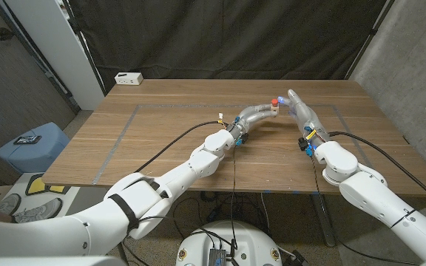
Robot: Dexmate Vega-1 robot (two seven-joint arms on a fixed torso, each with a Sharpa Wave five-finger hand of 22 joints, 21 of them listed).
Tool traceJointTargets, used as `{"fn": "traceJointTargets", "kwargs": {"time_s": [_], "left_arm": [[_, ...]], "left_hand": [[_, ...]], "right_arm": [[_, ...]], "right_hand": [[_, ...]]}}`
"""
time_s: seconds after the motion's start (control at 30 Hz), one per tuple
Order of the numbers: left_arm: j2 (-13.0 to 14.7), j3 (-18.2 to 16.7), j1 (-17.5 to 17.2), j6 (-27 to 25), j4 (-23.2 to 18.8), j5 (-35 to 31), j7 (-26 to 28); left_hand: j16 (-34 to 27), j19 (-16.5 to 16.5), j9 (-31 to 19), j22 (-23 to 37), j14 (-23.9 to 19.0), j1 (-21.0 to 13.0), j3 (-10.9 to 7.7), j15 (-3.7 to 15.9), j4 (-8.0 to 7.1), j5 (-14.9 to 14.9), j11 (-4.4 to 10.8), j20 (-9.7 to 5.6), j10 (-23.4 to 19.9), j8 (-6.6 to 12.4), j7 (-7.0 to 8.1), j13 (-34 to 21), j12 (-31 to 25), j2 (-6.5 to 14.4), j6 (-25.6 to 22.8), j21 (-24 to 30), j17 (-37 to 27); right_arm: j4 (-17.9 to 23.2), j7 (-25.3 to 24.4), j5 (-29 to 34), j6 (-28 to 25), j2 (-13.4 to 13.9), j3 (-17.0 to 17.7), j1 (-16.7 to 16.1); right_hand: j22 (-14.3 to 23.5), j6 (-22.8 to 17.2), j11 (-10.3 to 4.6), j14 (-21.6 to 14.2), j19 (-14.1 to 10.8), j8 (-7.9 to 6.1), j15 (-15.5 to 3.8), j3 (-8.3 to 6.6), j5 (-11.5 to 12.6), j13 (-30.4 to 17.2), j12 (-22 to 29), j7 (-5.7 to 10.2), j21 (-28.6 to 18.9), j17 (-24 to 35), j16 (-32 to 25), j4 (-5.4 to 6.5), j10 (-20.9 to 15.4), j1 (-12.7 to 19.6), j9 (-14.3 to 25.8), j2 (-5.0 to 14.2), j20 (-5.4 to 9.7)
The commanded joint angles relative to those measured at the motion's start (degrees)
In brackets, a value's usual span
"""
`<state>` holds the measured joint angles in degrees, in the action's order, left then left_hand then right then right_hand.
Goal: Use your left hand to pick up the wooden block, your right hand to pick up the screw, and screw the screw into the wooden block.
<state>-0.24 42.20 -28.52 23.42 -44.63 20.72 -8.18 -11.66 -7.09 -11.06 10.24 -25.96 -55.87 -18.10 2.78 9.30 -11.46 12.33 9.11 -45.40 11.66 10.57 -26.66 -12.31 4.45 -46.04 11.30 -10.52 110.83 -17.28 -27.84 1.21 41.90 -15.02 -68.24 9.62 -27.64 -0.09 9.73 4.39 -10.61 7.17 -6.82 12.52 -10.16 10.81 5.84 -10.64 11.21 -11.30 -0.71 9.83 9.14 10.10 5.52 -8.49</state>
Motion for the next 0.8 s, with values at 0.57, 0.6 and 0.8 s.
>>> {"fn": "traceJointTargets", "kwargs": {"time_s": [0.57, 0.6, 0.8], "left_arm": [[0.9, 0.1, -1.1, -1.3, -2.4, 0.3, 0.5], [0.9, 0.1, -1.1, -1.4, -2.5, 0.3, 0.5], [1.1, 0.1, -1.3, -1.7, -3.0, 0.4, 0.5]], "left_hand": [[-0.3, -0.2, -0.1, 0.3, 0.1, 0.0, 0.04, 2.97, -0.50, -0.2, 0.16, 0.15, -0.5, 0.10, 0.50, -0.4, -0.3, 0.9, 0.0, 0.4, -0.3], [-0.3, -0.2, -0.1, 0.3, 0.1, 0.0, 0.05, 2.95, -0.49, -0.2, 0.17, 0.13, -0.5, 0.10, 0.50, -0.4, -0.3, 0.8, 0.0, 0.5, -0.3], [-0.3, -0.2, -0.1, 0.3, 0.1, 0.0, 0.08, 2.87, -0.56, -0.2, 0.16, 0.16, -0.5, 0.09, 0.47, -0.4, -0.3, 0.9, 0.0, 0.5, -0.3]], "right_arm": [[1.7, -0.9, 0.4, 0.0, 0.1, 0.0, -1.2], [1.8, -0.9, 0.4, 0.0, 0.1, 0.1, -1.3], [2.3, -0.9, 0.3, -0.3, 0.3, 0.1, -1.8]], "right_hand": [[0.2, -2.0, -0.53, 8.7, -0.3, -0.62, -0.25, -0.55, 0.4, -0.2, 0.1, -0.44, -0.2, 0.1, -0.3, 0.17, 4.1, -0.4, 0.3, 0.35, -0.37], [0.2, -2.1, -0.52, 8.7, -0.3, -0.65, -0.27, -0.56, 0.4, -0.2, 0.1, -0.42, -0.2, 0.1, -0.3, 0.18, 4.0, -0.4, 0.3, 0.36, -0.40], [0.2, -2.5, -0.54, 8.6, -0.4, -0.74, -0.32, -0.59, 0.5, -0.2, 0.1, -0.46, -0.2, 0.2, -0.3, 0.20, 3.9, -0.5, 0.3, 0.38, -0.39]]}}
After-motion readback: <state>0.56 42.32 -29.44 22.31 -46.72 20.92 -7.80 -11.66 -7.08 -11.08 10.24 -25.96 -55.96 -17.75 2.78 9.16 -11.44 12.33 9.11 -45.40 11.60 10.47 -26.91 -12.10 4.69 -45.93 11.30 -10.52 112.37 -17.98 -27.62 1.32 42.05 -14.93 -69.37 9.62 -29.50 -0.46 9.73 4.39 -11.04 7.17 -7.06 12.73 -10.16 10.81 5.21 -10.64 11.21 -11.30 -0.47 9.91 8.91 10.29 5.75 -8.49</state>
